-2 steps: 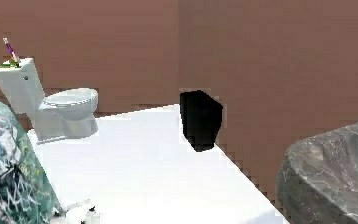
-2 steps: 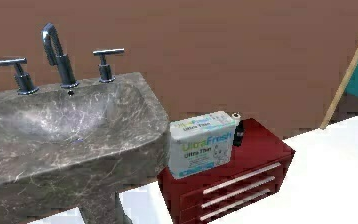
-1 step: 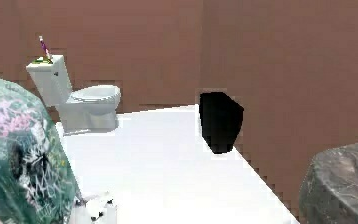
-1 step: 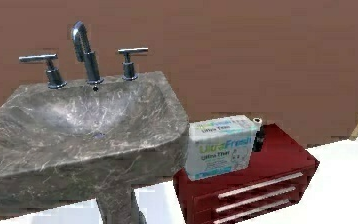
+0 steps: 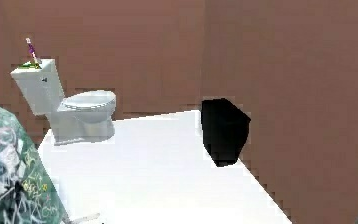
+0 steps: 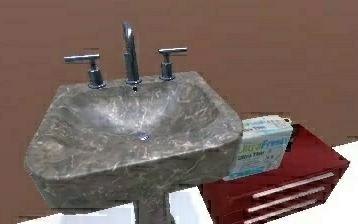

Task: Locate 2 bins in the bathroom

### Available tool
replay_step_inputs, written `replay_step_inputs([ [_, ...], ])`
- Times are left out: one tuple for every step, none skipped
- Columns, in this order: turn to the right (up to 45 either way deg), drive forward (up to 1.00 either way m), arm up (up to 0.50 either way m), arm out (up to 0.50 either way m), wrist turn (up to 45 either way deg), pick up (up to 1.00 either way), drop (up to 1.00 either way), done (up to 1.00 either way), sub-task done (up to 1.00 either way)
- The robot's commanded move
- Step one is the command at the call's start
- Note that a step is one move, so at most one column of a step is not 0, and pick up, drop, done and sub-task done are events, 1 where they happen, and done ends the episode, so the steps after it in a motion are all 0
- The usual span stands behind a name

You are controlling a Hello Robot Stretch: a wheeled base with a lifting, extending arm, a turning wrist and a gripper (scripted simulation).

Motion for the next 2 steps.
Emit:
replay_step_inputs([
  [12.0, 0.00, 0.00, 0.00, 0.0, 0.00, 0.00, 0.00, 0.00],
  [0.0, 0.00, 0.00, 0.00, 0.0, 0.00, 0.00, 1.00, 0.00],
])
